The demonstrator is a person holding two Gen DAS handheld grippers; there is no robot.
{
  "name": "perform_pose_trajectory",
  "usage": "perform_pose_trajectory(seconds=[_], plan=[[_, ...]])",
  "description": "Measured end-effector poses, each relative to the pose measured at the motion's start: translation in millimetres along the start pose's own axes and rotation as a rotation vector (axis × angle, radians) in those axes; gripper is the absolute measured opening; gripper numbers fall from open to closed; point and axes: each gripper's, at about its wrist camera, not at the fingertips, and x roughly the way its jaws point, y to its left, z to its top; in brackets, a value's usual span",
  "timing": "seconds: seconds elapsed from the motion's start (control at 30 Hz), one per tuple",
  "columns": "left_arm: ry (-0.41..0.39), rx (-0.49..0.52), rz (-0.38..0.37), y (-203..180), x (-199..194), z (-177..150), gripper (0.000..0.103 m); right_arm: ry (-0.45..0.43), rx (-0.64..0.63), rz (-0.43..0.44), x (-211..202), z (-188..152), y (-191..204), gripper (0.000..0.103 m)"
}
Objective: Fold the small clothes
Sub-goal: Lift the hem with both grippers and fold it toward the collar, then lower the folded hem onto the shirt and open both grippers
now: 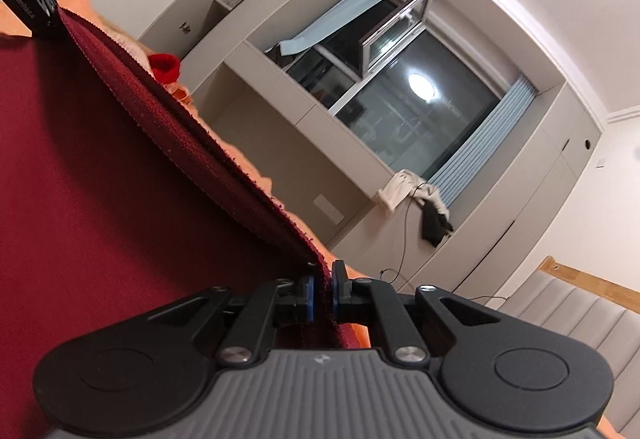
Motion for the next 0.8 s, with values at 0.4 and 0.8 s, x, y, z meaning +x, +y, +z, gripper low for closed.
perform_pose_trajectory(seconds=[0.4,0.8], plan=[[0.064,-0.017,-0.017,-4.2,16.5,-15.9,0.013,0.073,0.041,0.050,3.8,-14.8,4.8,0.011],[0.077,-0.054,-0.017,1.8,18.6,-16.7,0.036,0.087,0.063,0.044,13.7,-8.5,-4.1,0.031]])
